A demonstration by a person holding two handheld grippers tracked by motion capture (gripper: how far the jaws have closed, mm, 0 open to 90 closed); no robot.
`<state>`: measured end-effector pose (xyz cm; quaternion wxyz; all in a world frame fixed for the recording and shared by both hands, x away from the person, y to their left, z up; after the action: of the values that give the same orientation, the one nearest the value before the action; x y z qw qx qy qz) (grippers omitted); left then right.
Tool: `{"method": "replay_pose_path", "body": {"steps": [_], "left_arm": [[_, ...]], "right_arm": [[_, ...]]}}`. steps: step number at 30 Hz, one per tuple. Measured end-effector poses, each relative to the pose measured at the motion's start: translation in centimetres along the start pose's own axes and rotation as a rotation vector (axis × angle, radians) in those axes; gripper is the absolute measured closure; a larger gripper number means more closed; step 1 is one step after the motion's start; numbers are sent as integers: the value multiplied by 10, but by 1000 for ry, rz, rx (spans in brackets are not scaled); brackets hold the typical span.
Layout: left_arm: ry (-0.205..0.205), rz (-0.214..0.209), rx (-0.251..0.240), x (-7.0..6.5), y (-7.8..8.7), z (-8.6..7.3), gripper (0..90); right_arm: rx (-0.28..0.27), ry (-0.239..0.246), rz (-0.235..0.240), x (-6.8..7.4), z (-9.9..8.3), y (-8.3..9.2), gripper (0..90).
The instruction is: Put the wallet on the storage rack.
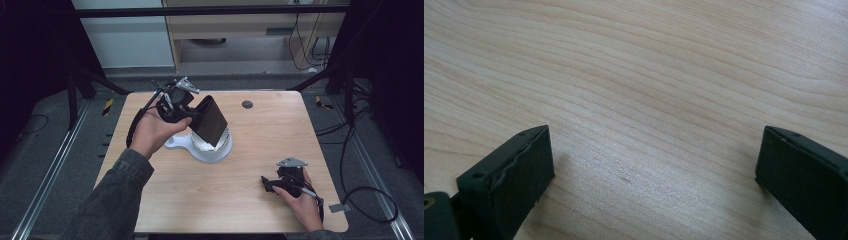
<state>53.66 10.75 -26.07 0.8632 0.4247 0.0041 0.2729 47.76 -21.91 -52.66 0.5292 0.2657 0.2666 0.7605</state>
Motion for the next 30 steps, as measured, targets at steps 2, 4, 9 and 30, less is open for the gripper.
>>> {"method": "replay_pose_path", "body": {"steps": [2,4,9,30], "left_arm": [[13,2,10,4,-4,-4,815],[18,0,21,7,-8,-7,815],[13,6,37,10,-18,-13,815],[9,-65,111,11,-69,-14,812]], "right_arm": [[0,0,0,0,0,0,23],[0,0,0,0,0,0,23],[0,0,1,0,0,0,22],[4,4,0,1,2,-2,16]]}}
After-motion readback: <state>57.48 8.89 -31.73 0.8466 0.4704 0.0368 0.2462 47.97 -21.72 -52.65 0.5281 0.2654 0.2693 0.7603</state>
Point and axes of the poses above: each handheld gripper's, and its own axes: y roughly backward along the jaws, z roughly out of its top, x roughly to its left, the point moved 2 cm from there along -y, roughly forward along the jaws, and after that the axes turned 10 degrees about -y, right-handed, at the moved point
